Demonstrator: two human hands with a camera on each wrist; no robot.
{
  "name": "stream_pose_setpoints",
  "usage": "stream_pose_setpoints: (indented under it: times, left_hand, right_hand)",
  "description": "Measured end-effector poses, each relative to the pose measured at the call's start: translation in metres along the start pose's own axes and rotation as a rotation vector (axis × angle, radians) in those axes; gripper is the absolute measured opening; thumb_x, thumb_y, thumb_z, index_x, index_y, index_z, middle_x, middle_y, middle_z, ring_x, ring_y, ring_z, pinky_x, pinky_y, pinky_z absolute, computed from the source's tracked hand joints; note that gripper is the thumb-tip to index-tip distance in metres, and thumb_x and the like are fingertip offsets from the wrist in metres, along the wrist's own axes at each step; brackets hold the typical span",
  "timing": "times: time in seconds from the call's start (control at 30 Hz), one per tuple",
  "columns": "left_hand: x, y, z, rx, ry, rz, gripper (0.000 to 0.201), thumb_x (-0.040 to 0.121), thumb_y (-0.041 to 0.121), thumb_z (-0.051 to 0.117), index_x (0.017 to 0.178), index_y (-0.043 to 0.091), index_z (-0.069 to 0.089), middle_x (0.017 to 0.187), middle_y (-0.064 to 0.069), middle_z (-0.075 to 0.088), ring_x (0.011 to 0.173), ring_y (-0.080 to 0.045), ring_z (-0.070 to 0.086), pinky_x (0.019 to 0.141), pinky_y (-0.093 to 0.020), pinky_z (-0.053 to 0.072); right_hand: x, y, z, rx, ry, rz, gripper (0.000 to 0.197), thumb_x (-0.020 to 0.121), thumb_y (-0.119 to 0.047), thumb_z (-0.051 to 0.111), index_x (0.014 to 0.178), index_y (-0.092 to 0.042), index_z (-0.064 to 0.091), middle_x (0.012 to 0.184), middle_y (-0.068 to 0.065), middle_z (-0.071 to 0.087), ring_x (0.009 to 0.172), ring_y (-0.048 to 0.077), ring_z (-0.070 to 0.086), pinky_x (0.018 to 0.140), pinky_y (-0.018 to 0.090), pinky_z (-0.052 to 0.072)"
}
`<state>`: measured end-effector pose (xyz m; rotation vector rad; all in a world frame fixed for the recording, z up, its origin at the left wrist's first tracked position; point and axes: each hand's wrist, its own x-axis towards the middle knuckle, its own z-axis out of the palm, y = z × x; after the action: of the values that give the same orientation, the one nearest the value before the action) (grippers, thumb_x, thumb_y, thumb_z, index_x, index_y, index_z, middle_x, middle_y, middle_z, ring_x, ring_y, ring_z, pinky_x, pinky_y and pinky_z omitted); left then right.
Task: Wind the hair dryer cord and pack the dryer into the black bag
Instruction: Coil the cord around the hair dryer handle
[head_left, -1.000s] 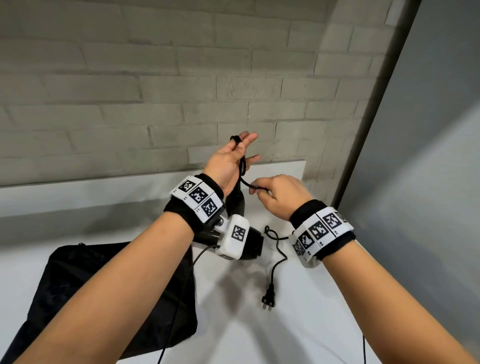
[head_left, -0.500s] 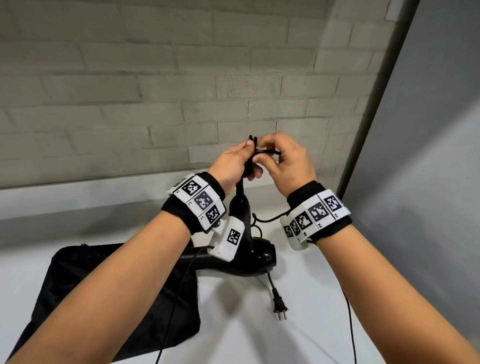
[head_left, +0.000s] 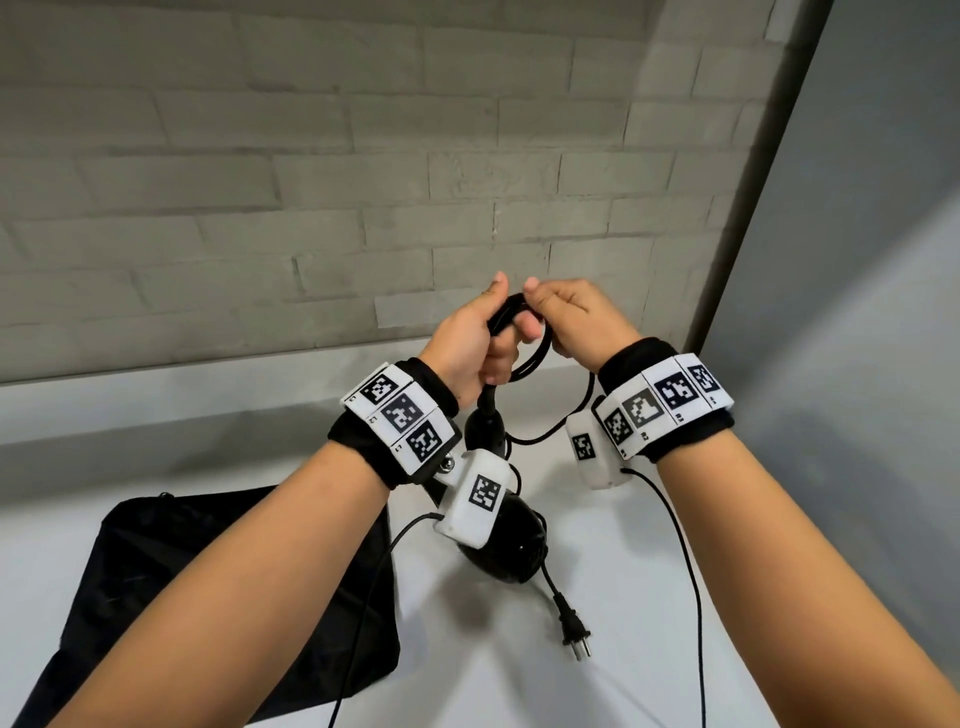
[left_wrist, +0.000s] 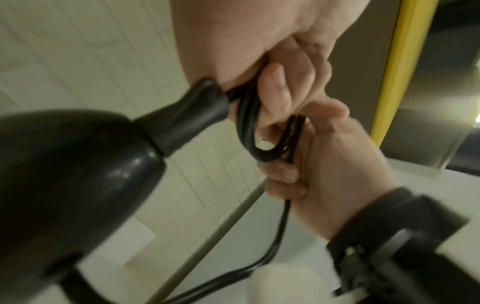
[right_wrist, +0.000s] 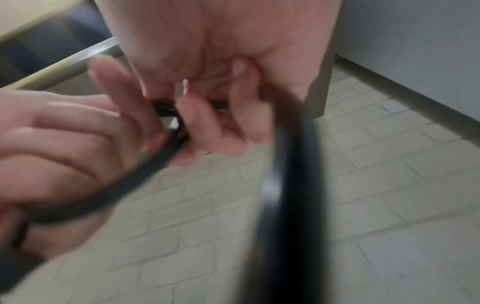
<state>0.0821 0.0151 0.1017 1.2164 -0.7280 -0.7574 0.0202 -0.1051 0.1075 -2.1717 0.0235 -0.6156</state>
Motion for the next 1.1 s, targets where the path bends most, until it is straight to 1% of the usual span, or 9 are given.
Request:
stream_pose_setpoints:
  times: [0.1,0.27,0.4,0.57,0.67,0.8,0.93,1.0,1.1]
  left_hand:
    - [-0.002,0.004,0.0,-0.076,-0.001,-0.009,0.055,0.1,0.041,0.02,0.063,0.012,0.049,0.031,0.012,0.021,0.026,-0.003,0.016,0.035,-0.015,0.014]
    - [-0.003,0.007,0.0,-0.258,-0.042,-0.054,0.052,0.098,0.031,0.021,0.062,0.011,0.053,0.028,0.009,0.024,0.022,-0.003,0.019,0.035,-0.014,0.013]
    - [-0.004,0.002,0.0,-0.371,-0.116,-0.064,0.067,0.096,0.029,0.02,0.049,0.015,0.065,0.025,0.007,0.026,0.021,-0.005,0.017,0.035,-0.012,0.015]
    - [-0.004,0.008,-0.005,-0.474,-0.153,-0.013,0.068,0.098,0.029,0.018,0.058,0.014,0.071,0.027,0.003,0.029,0.037,-0.012,0.004,0.034,-0.014,0.017]
    - [-0.001,0.012,-0.013,-0.531,-0.137,0.026,0.064,0.098,0.03,0.018,0.073,0.011,0.074,0.031,0.002,0.032,0.031,-0.009,0.01,0.036,-0.016,0.024]
    - [0.001,0.012,-0.013,-0.559,-0.085,0.093,0.045,0.098,0.025,0.018,0.099,0.006,0.059,0.046,0.007,0.049,0.033,-0.005,0.036,0.06,-0.023,0.05]
    - [0.007,0.011,-0.017,-0.522,-0.007,0.131,0.039,0.099,0.019,0.019,0.099,0.01,0.057,0.074,0.012,0.072,0.058,-0.006,0.062,0.09,-0.033,0.045]
    - [0.008,0.01,-0.021,-0.444,0.017,0.132,0.041,0.1,0.02,0.017,0.1,0.016,0.059,0.084,0.016,0.073,0.07,-0.005,0.065,0.091,-0.031,0.043]
    - [0.007,0.008,-0.023,-0.387,0.056,0.12,0.042,0.101,0.02,0.017,0.095,0.017,0.059,0.086,0.016,0.073,0.081,-0.01,0.065,0.088,-0.032,0.044]
  right_hand:
    - [0.0,0.004,-0.001,0.077,0.042,0.059,0.05,0.098,-0.031,0.032,0.053,-0.016,0.047,0.05,-0.001,0.049,0.035,0.001,0.034,0.04,0.009,0.028]
    - [0.001,0.001,0.003,-0.062,0.155,0.0,0.055,0.098,-0.029,0.033,0.044,-0.017,0.039,0.036,-0.008,0.043,0.034,0.002,0.039,0.045,0.011,0.03]
    - [0.001,-0.002,0.007,-0.008,0.194,-0.022,0.051,0.09,-0.04,0.035,0.044,-0.019,0.033,0.036,-0.006,0.032,0.035,0.006,0.029,0.048,0.027,0.026]
    - [-0.001,0.02,0.005,0.161,0.207,0.007,0.037,0.088,-0.032,0.035,0.052,-0.023,0.04,0.033,-0.012,0.037,0.034,0.001,0.031,0.041,0.011,0.024]
    - [-0.007,0.037,0.008,0.079,0.131,0.061,0.026,0.086,-0.029,0.038,0.063,-0.026,0.049,0.043,-0.012,0.034,0.04,0.001,0.03,0.043,0.014,0.026]
    - [-0.012,0.036,0.019,0.0,0.067,0.063,0.024,0.095,-0.006,0.033,0.088,-0.019,0.052,0.056,-0.002,0.034,0.041,0.001,0.035,0.047,0.014,0.03]
    - [-0.021,0.035,0.026,-0.149,0.016,0.072,0.024,0.095,-0.008,0.035,0.107,-0.007,0.056,0.055,-0.005,0.04,0.051,0.007,0.04,0.058,0.021,0.035]
    - [-0.025,0.037,0.029,-0.19,0.029,0.065,0.024,0.094,-0.01,0.037,0.104,-0.006,0.058,0.056,-0.005,0.042,0.055,0.013,0.041,0.061,0.027,0.036]
    - [-0.023,0.042,0.032,-0.234,0.169,0.102,0.024,0.093,-0.01,0.038,0.099,-0.006,0.061,0.06,-0.004,0.047,0.058,0.016,0.044,0.065,0.025,0.035]
